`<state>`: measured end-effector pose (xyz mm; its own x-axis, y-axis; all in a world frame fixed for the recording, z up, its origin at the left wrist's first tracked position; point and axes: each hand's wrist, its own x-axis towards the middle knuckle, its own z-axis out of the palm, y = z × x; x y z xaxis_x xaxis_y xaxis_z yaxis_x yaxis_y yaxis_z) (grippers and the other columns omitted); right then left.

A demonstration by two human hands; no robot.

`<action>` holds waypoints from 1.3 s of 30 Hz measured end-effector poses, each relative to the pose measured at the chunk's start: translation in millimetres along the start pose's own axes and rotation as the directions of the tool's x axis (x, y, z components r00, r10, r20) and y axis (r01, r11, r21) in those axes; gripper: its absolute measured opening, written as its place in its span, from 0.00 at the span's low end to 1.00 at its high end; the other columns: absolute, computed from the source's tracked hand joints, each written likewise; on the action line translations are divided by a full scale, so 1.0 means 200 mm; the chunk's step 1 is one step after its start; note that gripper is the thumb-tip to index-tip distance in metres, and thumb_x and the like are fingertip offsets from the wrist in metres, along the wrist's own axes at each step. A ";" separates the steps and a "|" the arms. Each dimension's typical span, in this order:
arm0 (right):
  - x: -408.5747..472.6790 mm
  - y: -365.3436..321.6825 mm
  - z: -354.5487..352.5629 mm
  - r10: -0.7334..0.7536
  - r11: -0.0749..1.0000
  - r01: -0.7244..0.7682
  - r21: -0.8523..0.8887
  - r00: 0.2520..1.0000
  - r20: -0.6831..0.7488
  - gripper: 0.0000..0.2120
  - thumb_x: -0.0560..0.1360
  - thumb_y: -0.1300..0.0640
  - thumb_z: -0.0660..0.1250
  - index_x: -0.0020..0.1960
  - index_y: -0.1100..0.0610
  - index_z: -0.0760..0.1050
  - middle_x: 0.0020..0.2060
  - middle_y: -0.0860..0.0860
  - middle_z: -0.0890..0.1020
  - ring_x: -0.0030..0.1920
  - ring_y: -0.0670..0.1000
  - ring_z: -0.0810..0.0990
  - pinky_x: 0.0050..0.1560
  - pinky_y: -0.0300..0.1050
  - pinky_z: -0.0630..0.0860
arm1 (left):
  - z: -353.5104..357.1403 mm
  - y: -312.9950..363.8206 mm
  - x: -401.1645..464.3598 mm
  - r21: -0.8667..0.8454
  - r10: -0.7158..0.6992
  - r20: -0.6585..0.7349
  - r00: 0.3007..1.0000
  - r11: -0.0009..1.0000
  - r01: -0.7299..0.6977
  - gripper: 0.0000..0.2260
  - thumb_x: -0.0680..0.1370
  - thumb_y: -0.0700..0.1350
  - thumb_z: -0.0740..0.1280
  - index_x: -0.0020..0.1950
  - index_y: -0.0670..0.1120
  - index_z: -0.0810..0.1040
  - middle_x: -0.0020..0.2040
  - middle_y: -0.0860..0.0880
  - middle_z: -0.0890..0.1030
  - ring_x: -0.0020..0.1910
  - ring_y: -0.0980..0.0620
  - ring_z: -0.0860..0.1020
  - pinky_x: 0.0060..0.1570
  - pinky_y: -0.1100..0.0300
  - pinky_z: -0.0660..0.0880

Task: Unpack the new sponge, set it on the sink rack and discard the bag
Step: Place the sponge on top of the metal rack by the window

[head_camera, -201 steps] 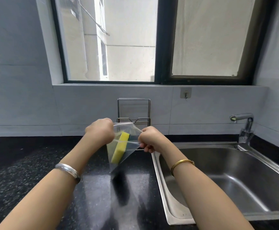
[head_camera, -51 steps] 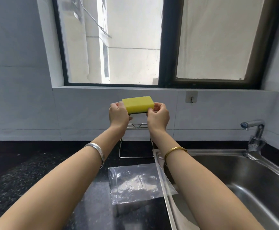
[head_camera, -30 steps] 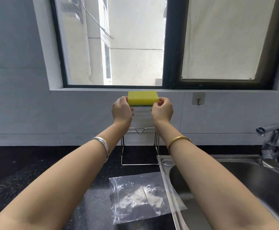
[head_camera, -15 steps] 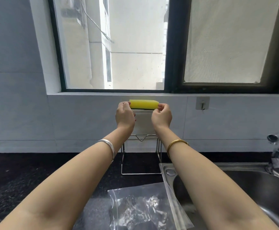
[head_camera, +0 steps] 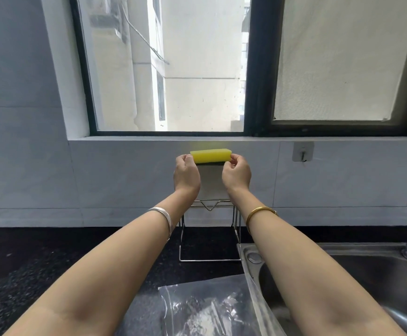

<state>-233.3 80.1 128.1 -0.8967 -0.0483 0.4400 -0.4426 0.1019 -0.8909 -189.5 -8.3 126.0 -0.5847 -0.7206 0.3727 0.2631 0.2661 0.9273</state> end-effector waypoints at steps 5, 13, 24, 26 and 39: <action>-0.01 0.01 0.01 0.029 0.998 -0.025 -0.057 0.997 0.064 0.20 0.77 0.62 0.57 0.69 0.62 0.65 0.64 0.60 0.74 0.63 0.58 0.73 0.65 0.53 0.72 | 0.02 -0.03 0.02 0.002 0.009 0.081 0.997 1.000 -0.010 0.20 0.79 0.51 0.48 0.66 0.42 0.66 0.53 0.48 0.70 0.52 0.49 0.68 0.54 0.56 0.63; -0.02 0.03 0.00 0.032 0.998 -0.026 -0.060 0.994 0.104 0.23 0.76 0.65 0.56 0.70 0.59 0.63 0.64 0.60 0.73 0.62 0.60 0.73 0.64 0.56 0.72 | 0.04 -0.07 0.03 0.001 0.009 0.152 0.988 1.000 -0.010 0.22 0.80 0.52 0.46 0.69 0.43 0.62 0.59 0.46 0.69 0.61 0.47 0.67 0.57 0.56 0.60; -0.03 0.04 -0.04 0.079 0.994 -0.074 -0.082 0.994 0.069 0.28 0.72 0.70 0.56 0.71 0.60 0.61 0.66 0.60 0.71 0.65 0.59 0.71 0.65 0.51 0.71 | 0.02 -0.05 0.00 0.029 -0.037 0.121 0.992 0.999 0.034 0.25 0.80 0.53 0.46 0.74 0.43 0.52 0.75 0.42 0.59 0.73 0.44 0.58 0.73 0.49 0.55; -0.04 0.03 -0.06 0.094 0.993 -0.088 -0.080 0.993 0.066 0.29 0.71 0.71 0.57 0.71 0.60 0.60 0.67 0.60 0.70 0.65 0.59 0.70 0.66 0.52 0.70 | 0.01 -0.03 -0.02 0.031 -0.040 0.107 0.993 0.999 0.037 0.25 0.80 0.52 0.47 0.74 0.42 0.52 0.75 0.42 0.58 0.73 0.44 0.58 0.72 0.50 0.55; -0.28 -0.11 -0.31 0.039 0.999 -0.036 -0.030 0.996 0.075 0.27 0.70 0.72 0.55 0.68 0.59 0.63 0.64 0.60 0.70 0.61 0.58 0.71 0.60 0.53 0.75 | -0.17 0.27 -0.23 0.179 -0.061 0.094 0.994 0.983 0.043 0.24 0.77 0.46 0.54 0.72 0.41 0.55 0.72 0.39 0.63 0.68 0.41 0.65 0.64 0.53 0.63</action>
<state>-172.9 143.2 129.7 -0.9107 -0.1183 0.3957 -0.4094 0.1329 -0.9026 -123.0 17.5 157.4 -0.6688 -0.6723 0.3173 0.0959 0.3452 0.9336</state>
